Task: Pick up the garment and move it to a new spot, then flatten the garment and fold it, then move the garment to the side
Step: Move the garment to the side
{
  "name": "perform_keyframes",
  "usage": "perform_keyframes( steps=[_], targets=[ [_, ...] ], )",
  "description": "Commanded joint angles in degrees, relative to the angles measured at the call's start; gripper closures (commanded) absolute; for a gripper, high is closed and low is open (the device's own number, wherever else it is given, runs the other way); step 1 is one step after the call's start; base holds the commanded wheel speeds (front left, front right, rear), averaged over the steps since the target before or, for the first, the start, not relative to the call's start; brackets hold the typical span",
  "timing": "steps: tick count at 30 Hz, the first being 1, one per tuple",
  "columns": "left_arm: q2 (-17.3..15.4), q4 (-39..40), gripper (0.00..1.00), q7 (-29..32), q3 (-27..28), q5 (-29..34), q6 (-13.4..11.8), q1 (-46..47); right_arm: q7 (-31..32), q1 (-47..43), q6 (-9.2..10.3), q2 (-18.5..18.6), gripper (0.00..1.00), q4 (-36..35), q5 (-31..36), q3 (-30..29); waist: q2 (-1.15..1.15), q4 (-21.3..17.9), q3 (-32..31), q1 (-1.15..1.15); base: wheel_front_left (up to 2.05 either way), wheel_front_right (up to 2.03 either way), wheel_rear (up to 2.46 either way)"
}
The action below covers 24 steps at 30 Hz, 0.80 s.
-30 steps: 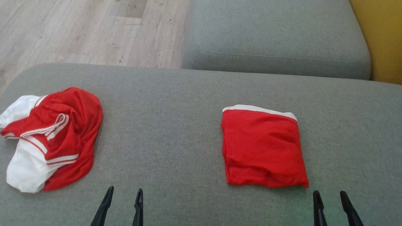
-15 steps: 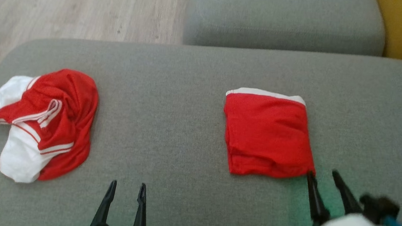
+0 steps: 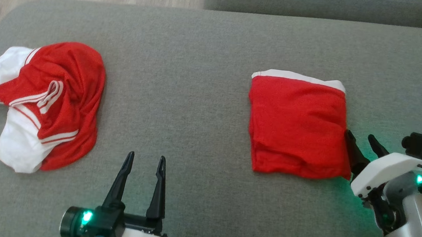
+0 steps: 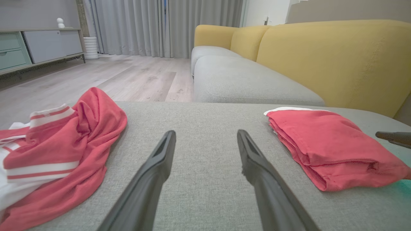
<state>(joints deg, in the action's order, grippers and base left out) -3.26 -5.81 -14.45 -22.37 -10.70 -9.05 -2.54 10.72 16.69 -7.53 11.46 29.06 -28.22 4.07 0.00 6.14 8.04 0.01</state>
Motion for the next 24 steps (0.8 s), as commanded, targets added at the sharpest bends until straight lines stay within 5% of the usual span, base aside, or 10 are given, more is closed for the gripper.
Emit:
perform_keyframes(
  steps=[1,5,9,10,11,24],
  targets=[
    [0.4,1.5,0.0,-0.5,1.1,-0.4,-0.1,2.3,0.5,2.5,0.04,0.7,0.0,-0.3,-0.7,0.7,0.0,0.7,0.8,-0.01,0.0,0.0,0.0],
    [0.4,1.4,0.0,-0.5,0.4,-0.9,-0.5,3.4,2.0,4.3,0.04,0.6,0.0,3.4,-2.5,1.5,0.0,1.3,1.9,-0.01,0.0,0.0,0.0],
    [0.4,1.4,0.0,-0.5,0.2,-1.3,-1.0,3.9,3.8,5.2,0.04,0.3,0.61,4.6,-5.8,3.9,0.0,1.2,2.8,-0.01,0.0,0.0,0.0],
    [0.4,1.4,0.0,-0.5,0.2,-1.4,-1.1,4.1,3.9,5.4,0.04,0.5,0.93,4.6,-6.4,4.4,0.0,1.1,3.0,-0.01,0.0,0.0,0.0],
    [0.4,1.4,0.0,-0.5,0.1,-1.5,-1.2,4.2,3.8,5.6,0.04,0.9,1.0,4.6,-6.8,4.8,0.0,0.9,3.2,-0.01,0.0,0.0,0.0],
    [0.4,2.0,0.0,-0.5,0.9,-2.0,-1.2,8.0,2.4,10.1,0.04,14.1,1.0,3.0,-3.4,-0.7,0.0,-3.7,8.5,-0.01,0.0,0.0,0.0]
  ],
)
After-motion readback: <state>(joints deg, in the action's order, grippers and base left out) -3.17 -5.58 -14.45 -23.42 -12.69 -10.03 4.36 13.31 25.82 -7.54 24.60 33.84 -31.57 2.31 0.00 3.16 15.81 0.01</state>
